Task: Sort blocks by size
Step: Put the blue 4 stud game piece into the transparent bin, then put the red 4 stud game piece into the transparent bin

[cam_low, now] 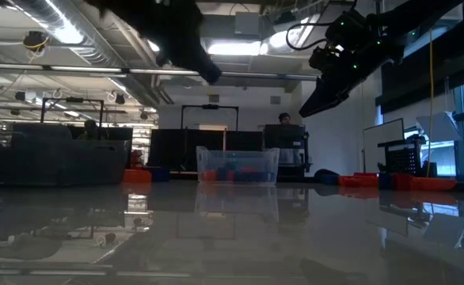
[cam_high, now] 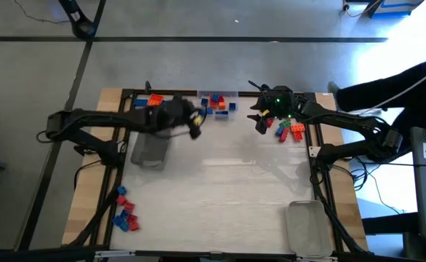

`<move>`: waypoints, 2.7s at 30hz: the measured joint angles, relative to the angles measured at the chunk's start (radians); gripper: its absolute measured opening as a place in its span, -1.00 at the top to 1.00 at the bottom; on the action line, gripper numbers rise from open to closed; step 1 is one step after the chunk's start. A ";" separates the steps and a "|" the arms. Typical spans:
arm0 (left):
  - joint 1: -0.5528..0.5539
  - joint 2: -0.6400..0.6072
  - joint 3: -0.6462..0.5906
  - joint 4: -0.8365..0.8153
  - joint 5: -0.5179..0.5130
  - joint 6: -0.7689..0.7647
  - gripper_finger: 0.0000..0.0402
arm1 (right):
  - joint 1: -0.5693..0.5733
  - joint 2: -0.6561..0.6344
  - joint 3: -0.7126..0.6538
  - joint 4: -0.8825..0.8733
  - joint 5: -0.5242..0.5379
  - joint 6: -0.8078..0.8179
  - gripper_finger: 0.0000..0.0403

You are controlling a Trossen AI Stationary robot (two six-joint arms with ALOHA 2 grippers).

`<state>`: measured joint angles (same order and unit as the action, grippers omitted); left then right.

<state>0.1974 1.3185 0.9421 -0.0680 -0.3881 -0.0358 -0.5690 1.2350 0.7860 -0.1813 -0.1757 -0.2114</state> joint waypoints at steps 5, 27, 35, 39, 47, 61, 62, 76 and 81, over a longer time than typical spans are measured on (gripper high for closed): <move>0.153 0.118 0.000 0.193 0.044 0.070 0.54 | 0.000 0.000 0.000 0.000 0.000 -0.002 0.04; 0.257 0.267 0.041 0.226 0.102 0.103 -0.02 | -0.001 0.000 0.000 0.000 0.000 -0.004 0.04; 0.029 -0.065 0.084 -0.268 0.119 0.154 -0.01 | -0.001 0.000 0.000 -0.003 0.000 -0.004 0.04; -0.139 -0.176 0.084 -0.526 0.122 0.087 -0.02 | -0.001 0.000 0.000 -0.003 0.000 -0.004 0.04; -0.517 -0.217 0.083 -0.900 0.125 -0.299 0.03 | -0.001 0.000 0.000 -0.002 0.000 -0.004 0.04; -0.922 -0.058 0.050 -1.092 0.378 -1.211 0.04 | -0.001 0.000 0.000 -0.002 0.000 -0.004 0.04; -0.934 -0.046 0.038 -1.091 0.409 -1.266 0.04 | -0.001 0.000 0.000 -0.003 0.000 -0.004 0.04; -1.022 0.059 -0.160 -0.893 0.681 -1.662 0.04 | -0.001 0.000 0.000 -0.002 0.000 -0.004 0.04; -1.022 0.094 -0.192 -0.822 0.689 -1.603 0.04 | -0.001 0.000 0.000 -0.002 0.000 -0.003 0.04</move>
<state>-0.8249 1.4126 0.7499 -0.8903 0.3007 -1.6387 -0.5697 1.2350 0.7860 -0.1837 -0.1761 -0.2148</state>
